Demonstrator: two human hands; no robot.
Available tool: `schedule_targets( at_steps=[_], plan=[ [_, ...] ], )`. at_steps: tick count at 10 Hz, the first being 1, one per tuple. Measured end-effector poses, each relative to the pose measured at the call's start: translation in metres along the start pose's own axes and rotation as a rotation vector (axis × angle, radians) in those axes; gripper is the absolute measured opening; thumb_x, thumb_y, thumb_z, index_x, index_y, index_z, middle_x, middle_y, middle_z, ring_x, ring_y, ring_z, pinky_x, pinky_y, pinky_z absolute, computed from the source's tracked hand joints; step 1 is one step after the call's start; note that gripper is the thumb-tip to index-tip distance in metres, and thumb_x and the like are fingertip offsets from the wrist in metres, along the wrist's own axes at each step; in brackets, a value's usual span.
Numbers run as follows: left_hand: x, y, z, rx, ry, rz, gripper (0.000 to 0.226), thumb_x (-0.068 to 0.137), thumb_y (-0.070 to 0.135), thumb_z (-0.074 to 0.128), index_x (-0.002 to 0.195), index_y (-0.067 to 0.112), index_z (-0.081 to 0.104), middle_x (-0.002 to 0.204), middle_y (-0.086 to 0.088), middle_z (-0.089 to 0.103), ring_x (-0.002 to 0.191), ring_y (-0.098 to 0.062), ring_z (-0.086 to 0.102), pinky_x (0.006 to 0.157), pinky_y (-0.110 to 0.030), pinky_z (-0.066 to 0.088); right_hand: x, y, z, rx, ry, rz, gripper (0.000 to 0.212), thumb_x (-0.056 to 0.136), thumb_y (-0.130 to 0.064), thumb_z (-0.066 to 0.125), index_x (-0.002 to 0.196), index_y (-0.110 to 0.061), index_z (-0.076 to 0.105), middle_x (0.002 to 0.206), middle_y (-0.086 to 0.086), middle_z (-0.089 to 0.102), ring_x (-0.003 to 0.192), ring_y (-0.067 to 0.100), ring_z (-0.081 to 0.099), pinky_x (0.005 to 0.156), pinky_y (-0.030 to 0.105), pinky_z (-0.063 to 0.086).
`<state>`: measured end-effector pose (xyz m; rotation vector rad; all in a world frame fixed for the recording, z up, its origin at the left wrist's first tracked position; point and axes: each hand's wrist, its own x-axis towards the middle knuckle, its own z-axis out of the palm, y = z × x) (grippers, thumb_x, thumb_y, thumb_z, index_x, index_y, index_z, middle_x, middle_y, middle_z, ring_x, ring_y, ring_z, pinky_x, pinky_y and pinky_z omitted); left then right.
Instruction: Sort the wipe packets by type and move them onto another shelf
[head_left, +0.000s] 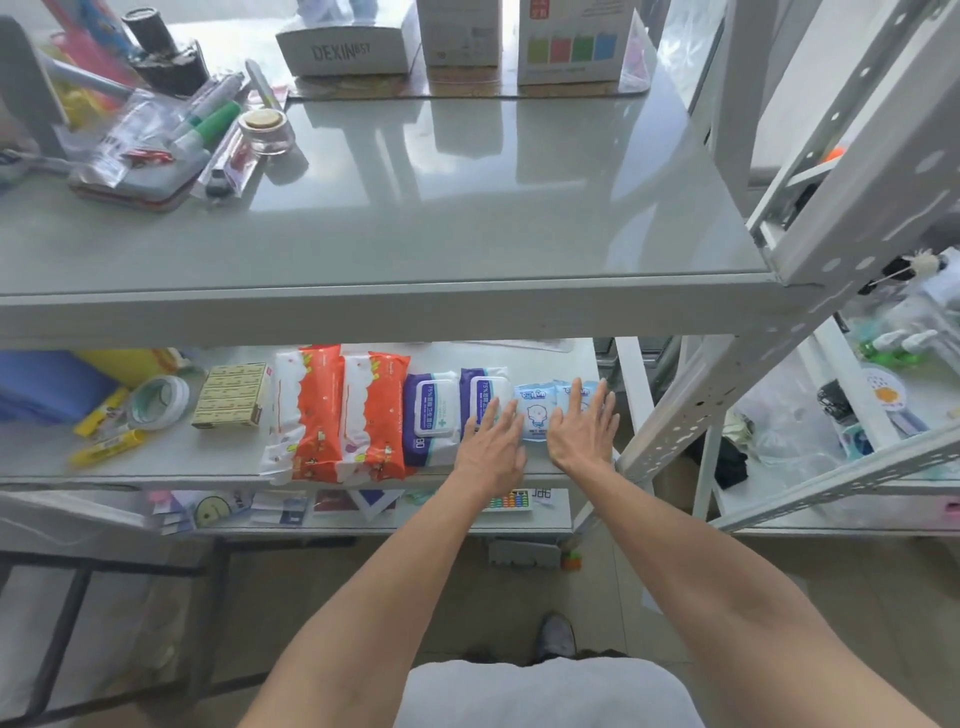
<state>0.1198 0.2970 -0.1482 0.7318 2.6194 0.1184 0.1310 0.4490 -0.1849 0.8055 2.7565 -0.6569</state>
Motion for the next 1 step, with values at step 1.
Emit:
schedule_targets(
  at_steps=[1],
  plan=[
    [-0.0005,-0.0034,-0.0012,-0.106,0.044,-0.021,0.069,0.105,0.03,0.033,0.163,0.01,0.002,0.172,-0.006,-0.002,0.159,-0.026,-0.002,0.127,-0.047,0.009,-0.0138,-0.0012,0.0001,-0.002,0.037,-0.01,0.065,0.108,-0.042,0.022,0.164,-0.021,-0.004,0.17,0.013,-0.017,0.158,0.032,-0.011,0.129,0.048,0.001]
  ],
)
